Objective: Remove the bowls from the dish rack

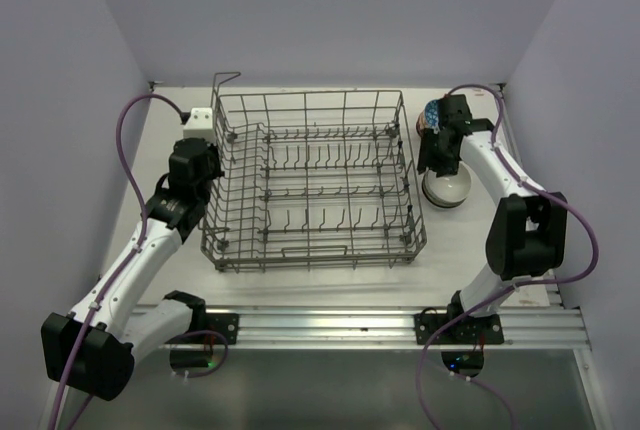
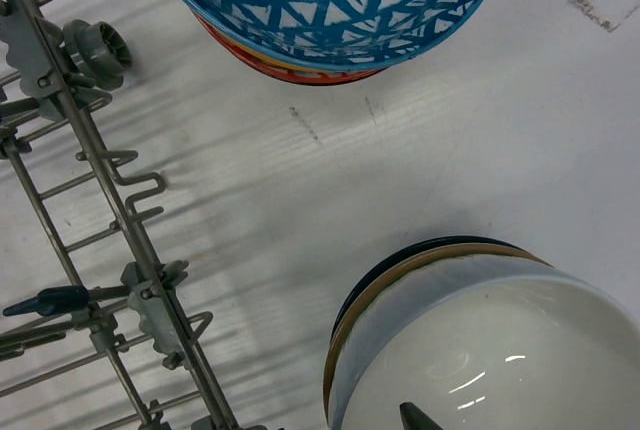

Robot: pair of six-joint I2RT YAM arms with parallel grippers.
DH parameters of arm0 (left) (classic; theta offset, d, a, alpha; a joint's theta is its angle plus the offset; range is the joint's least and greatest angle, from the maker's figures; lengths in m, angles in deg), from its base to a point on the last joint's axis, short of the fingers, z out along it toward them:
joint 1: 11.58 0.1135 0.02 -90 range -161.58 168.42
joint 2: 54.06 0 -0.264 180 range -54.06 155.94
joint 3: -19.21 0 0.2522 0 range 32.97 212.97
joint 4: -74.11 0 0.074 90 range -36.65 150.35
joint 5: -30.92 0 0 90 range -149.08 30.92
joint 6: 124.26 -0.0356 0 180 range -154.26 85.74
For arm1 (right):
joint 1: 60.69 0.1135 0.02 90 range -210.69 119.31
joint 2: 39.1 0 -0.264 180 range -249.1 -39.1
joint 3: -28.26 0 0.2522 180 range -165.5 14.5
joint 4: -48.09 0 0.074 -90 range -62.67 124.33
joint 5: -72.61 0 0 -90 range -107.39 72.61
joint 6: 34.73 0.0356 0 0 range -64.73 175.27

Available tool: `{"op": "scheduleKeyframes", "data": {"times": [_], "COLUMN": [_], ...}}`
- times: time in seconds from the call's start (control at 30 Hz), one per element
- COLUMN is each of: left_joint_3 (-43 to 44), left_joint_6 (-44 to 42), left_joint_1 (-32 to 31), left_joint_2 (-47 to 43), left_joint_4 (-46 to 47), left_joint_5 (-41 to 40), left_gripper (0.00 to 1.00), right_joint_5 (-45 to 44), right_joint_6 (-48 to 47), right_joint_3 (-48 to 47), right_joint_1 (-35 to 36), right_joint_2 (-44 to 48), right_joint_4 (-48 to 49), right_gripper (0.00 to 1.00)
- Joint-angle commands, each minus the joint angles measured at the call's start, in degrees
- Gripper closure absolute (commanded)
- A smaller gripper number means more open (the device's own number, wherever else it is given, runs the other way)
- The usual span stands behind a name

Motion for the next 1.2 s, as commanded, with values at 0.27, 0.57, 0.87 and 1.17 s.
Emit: {"op": "scheduleKeyframes", "data": {"times": [0.27, 0.57, 0.87, 1.17], "left_joint_3": [0.50, 0.06, -0.12, 6.56], "left_joint_6": [-1.19, -1.19, 0.13, 2.77], "left_joint_1": [0.12, 0.12, 0.38, 7.49], "left_joint_2": [-0.98, -1.07, 1.65, 10.70], "left_joint_4": [0.42, 1.47, 2.53, -0.11], "left_joint_5": [0.08, 1.31, -0.70, 0.96], "left_gripper": [1.00, 1.00, 1.00, 1.00], "right_joint_5": [0.78, 0.08, 2.18, 7.29], "right_joint_6": [0.25, 1.74, 3.32, 3.50], "right_joint_3": [-2.05, -4.23, -0.39, 5.43], "right_joint_1": [0.02, 0.02, 0.02, 0.02], "right_joint_2": [2.47, 8.53, 19.69, 25.05], "right_joint_4": [-1.41, -3.61, 1.40, 5.27], "right_gripper": [0.51, 0.32, 0.22, 0.22]}}
